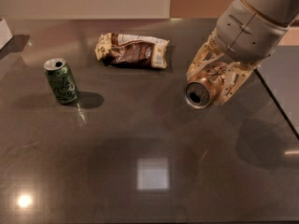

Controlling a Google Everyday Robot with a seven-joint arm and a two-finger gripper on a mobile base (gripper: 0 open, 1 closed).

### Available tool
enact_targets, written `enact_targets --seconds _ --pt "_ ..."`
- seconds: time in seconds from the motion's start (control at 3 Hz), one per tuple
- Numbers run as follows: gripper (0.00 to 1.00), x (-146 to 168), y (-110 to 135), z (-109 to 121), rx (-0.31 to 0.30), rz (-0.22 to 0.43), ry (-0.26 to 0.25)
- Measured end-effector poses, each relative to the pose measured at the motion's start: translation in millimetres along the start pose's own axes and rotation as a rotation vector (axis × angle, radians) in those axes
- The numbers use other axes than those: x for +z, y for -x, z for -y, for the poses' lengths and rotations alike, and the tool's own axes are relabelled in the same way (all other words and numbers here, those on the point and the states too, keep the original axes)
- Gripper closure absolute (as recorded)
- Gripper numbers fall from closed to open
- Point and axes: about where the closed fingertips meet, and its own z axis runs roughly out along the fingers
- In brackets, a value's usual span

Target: Place orange can upright

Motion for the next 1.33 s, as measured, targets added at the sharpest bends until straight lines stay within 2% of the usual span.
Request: enact_targets --seconds 0.33,0.67,1.0,1.33 --pt "1.00 8 8 1 0.121 0.075 -0.091" --pt "1.00 17 13 1 0.268 0.172 -0.238" --pt "1.00 23 15 -2 0.380 0.250 -0.342" --pt "1.00 22 16 -4 0.472 0.304 -0.389"
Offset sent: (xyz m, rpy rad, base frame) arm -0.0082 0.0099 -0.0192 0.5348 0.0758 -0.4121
